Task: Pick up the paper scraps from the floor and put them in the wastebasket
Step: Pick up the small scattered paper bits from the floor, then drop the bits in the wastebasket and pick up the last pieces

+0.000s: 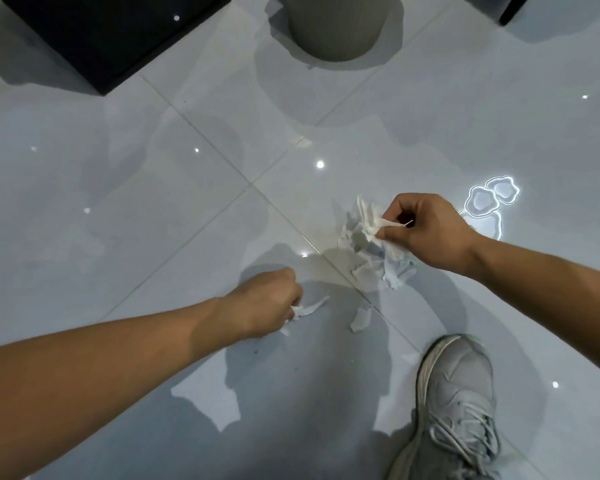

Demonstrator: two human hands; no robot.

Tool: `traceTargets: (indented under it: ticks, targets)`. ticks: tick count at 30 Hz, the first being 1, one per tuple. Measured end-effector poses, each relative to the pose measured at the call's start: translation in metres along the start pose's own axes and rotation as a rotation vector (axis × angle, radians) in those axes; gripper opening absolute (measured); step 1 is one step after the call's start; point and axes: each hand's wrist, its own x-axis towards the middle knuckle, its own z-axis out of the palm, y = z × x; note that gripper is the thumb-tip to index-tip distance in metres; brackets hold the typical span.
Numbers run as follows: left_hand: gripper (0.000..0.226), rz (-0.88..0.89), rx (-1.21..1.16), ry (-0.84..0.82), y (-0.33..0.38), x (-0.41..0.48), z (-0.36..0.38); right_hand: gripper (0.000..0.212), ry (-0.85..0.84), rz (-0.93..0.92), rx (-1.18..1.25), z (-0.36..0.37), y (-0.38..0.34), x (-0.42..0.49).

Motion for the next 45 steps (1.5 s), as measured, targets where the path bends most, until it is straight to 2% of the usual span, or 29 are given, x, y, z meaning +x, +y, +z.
traceTargets:
  ticks: [3, 6, 10, 14, 17, 20, 22, 23, 26, 27, 28, 32, 34, 38, 41, 45]
  targets:
    - [0.013, 0.054, -0.03, 0.037, -0.005, 0.0, -0.014, 0.02, 0.022, -0.008, -0.006, -0.005, -0.006, 0.002]
    - [0.005, 0.007, -0.219, 0.166, -0.006, 0.003, -0.055, 0.019, 0.069, -0.002, 0.034, -0.016, -0.018, 0.011]
    - [0.011, -0.106, -0.515, 0.471, 0.005, 0.012, -0.145, 0.017, 0.179, -0.029, 0.231, -0.048, -0.058, 0.035]
    - [0.015, -0.052, -0.859, 0.828, 0.024, 0.025, -0.268, 0.019, 0.356, -0.141, 0.404, -0.113, -0.125, 0.083]
    - [0.017, -0.022, -0.927, 1.044, 0.037, 0.044, -0.357, 0.018, 0.486, -0.211, 0.443, -0.165, -0.171, 0.126]
    - [0.017, -0.079, -0.903, 1.184, 0.041, 0.071, -0.424, 0.015, 0.561, -0.216, 0.467, -0.2, -0.205, 0.172]
    - [0.006, -0.161, -0.84, 1.2, 0.042, 0.09, -0.453, 0.014, 0.577, -0.209, 0.411, -0.217, -0.221, 0.202]
    - [0.01, -0.21, -0.802, 1.182, 0.041, 0.099, -0.461, 0.013, 0.57, -0.197, 0.388, -0.222, -0.226, 0.214]
    - [0.046, -0.334, -0.769, 1.07, 0.036, 0.118, -0.466, 0.018, 0.495, -0.138, 0.37, -0.222, -0.231, 0.242]
    - [0.051, -0.351, -0.769, 1.046, 0.034, 0.123, -0.465, 0.022, 0.48, -0.127, 0.359, -0.221, -0.229, 0.246]
    - [0.049, -0.351, -0.763, 1.042, 0.033, 0.124, -0.462, 0.022, 0.472, -0.123, 0.353, -0.218, -0.227, 0.249]
    - [0.018, -0.275, -0.72, 1.115, 0.038, 0.117, -0.453, 0.007, 0.515, -0.168, 0.313, -0.208, -0.215, 0.24]
    - [0.013, -0.238, -0.67, 1.14, 0.039, 0.107, -0.445, 0.008, 0.555, -0.23, 0.26, -0.2, -0.209, 0.228]
    - [0.012, -0.226, -0.585, 1.096, 0.025, 0.094, -0.42, 0.012, 0.545, -0.298, 0.243, -0.185, -0.192, 0.194]
    - [0.011, -0.214, -0.554, 1.074, 0.02, 0.088, -0.401, 0.012, 0.509, -0.272, 0.237, -0.172, -0.171, 0.163]
    - [0.039, -0.201, -0.364, 0.976, 0.022, 0.085, -0.399, 0.016, 0.443, -0.242, 0.194, -0.154, -0.149, 0.133]
